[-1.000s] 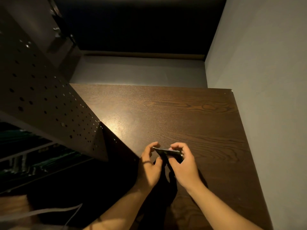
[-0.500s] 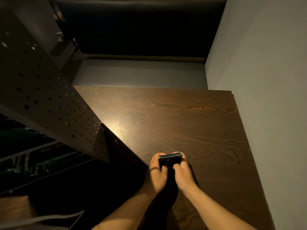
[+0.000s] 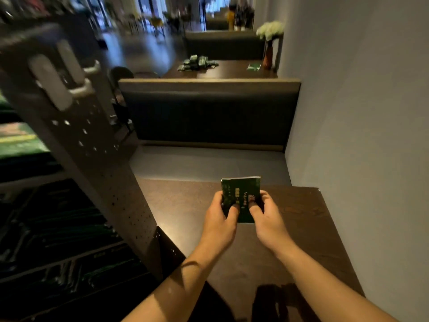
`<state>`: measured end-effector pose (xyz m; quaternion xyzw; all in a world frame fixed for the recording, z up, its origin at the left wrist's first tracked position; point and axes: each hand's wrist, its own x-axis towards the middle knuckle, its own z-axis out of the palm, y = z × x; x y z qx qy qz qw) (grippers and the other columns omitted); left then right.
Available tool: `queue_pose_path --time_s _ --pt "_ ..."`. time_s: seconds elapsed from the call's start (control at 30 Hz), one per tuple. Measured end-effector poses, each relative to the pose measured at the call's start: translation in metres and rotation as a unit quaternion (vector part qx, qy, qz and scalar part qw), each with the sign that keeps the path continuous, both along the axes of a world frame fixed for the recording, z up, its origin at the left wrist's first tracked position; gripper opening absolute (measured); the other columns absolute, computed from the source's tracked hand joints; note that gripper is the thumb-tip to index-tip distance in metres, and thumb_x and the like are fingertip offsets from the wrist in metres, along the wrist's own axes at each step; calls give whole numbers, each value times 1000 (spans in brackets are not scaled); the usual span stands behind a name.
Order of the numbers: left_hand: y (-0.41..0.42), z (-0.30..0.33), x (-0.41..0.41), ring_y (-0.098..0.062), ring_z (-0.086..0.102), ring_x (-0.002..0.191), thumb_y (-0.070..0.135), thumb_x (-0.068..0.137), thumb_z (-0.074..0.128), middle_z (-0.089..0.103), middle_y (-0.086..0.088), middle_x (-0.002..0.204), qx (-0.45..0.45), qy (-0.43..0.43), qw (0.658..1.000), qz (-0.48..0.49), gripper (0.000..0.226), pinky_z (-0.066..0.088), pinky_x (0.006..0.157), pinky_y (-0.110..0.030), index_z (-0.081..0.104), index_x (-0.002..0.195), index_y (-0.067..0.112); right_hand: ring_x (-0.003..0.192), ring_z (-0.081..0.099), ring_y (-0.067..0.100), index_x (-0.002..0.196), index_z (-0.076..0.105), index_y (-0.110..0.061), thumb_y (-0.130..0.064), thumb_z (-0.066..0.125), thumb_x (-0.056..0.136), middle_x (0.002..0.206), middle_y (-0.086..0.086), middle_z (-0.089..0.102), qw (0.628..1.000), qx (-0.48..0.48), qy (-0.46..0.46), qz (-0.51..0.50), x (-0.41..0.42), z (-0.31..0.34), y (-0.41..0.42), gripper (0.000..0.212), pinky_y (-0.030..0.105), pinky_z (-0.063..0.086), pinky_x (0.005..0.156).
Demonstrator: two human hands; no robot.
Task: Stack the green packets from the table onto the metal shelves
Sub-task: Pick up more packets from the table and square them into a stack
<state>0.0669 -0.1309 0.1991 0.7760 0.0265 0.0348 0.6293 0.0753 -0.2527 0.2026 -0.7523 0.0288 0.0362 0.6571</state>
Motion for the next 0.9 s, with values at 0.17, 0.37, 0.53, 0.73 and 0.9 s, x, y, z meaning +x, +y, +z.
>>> queue_pose_path --time_s 0.17,0.37,0.53,0.73,0.9 --pt "15 112 12 0 62 93 7 93 53 63 9 101 26 -143 989 3 30 56 80 -25 51 111 30 97 59 -5 118 50 -29 -12 44 102 109 -12 61 992 51 -111 21 18 107 13 25 5 48 68" --pt "36 243 -1 -2 61 80 9 88 59 65 11 89 86 -298 949 57 28 50 71 -21 54 107 28 97 67 7 113 61 -13 -3 41 100 107 3 70 947 216 -209 116 19 239 37 26 20 54 85" --pt "76 341 -29 -1 62 87 14 88 64 64 11 96 63 -358 926 107 23 50 76 -17 53 104 27 115 61 32 129 51 -2 -5 42 100 123 22 62 903 235 -260 248 24 335 78 31 45 49 98" --pt "148 390 -70 -21 67 85 19 95 54 67 -6 99 -66 -257 953 144 13 55 66 -35 57 107 16 102 67 29 129 47 -9 -4 49 98 111 17 64 896 159 -219 353 32 405 155 31 40 58 82" --pt "194 382 -99 -8 62 62 20 97 49 68 -3 98 -71 -190 956 211 20 45 47 -16 61 112 15 95 66 24 113 56 -10 0 47 98 102 13 65 882 30 -203 424 36 419 220 21 37 56 84"
